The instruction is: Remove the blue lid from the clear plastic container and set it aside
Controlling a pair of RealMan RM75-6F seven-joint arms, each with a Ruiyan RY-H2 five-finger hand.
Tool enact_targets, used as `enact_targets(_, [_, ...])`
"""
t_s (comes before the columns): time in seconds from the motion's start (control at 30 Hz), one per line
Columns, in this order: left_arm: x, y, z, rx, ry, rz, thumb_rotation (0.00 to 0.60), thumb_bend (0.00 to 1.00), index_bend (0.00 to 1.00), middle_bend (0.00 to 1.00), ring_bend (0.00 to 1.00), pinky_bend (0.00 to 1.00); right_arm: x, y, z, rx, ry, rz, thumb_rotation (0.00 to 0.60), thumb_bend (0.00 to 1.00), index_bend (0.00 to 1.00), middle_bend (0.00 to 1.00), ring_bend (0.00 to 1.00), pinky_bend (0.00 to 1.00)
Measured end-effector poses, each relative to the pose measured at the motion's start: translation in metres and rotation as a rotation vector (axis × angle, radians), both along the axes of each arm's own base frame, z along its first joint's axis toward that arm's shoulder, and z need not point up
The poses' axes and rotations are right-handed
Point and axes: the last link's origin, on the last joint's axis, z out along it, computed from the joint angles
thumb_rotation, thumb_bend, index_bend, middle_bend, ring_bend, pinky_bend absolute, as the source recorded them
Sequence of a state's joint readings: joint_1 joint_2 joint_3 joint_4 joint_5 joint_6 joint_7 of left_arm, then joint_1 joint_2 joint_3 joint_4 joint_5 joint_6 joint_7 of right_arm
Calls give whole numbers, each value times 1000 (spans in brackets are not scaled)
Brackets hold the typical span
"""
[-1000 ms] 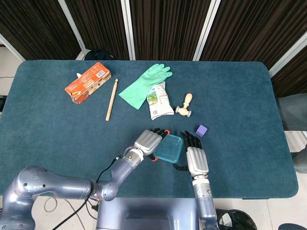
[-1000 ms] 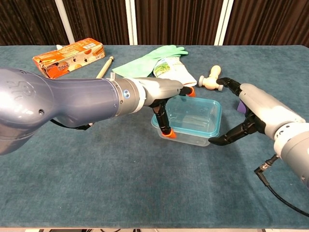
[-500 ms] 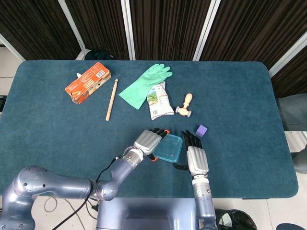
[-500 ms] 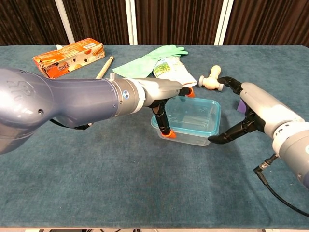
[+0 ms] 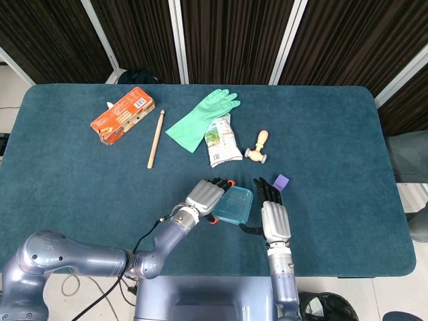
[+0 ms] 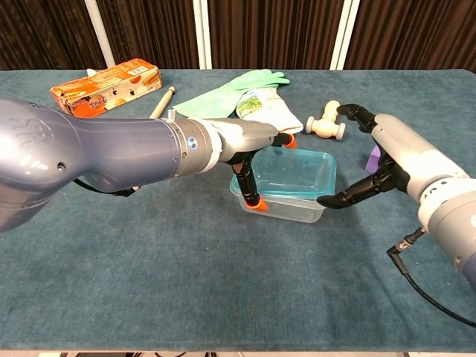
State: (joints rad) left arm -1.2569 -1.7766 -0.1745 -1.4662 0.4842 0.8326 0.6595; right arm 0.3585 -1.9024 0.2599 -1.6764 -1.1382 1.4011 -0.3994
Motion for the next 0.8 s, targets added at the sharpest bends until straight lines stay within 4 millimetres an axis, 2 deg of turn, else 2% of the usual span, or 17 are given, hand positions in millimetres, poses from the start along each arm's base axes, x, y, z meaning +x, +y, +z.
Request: enact_targets(0.8, [1,3,8,-54,-33,30,600,276,151,225,131,278,-9,0,-4,-17,3,17,600,210,0,0,0,0])
